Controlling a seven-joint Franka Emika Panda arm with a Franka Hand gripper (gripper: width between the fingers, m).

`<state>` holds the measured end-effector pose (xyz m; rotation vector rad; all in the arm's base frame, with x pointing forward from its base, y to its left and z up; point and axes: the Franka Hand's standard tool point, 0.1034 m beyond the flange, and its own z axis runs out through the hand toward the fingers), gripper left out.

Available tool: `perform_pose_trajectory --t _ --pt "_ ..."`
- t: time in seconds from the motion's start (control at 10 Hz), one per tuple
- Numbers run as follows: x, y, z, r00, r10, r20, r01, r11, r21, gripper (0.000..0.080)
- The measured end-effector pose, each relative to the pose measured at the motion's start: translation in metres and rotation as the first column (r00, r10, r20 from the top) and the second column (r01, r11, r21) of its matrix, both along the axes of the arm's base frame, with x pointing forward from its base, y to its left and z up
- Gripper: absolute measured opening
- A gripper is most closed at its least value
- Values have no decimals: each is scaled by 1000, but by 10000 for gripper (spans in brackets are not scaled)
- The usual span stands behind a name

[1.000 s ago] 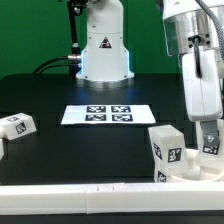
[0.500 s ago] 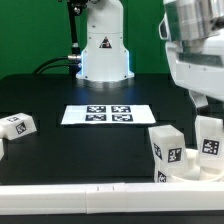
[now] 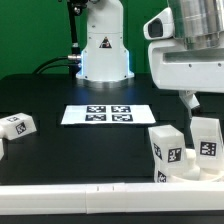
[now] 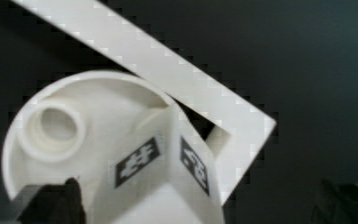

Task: Assemble stool

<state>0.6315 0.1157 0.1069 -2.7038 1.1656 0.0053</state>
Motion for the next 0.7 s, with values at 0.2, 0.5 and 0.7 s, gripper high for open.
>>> perform_pose_trajectory --t 0.2,0.5,0.7 --pt "0 2 9 944 329 23 -325 939 -111 649" --pt "-1 0 7 864 502 30 -494 859 -132 649" --pt "7 0 15 649 761 22 -746 641 -182 649"
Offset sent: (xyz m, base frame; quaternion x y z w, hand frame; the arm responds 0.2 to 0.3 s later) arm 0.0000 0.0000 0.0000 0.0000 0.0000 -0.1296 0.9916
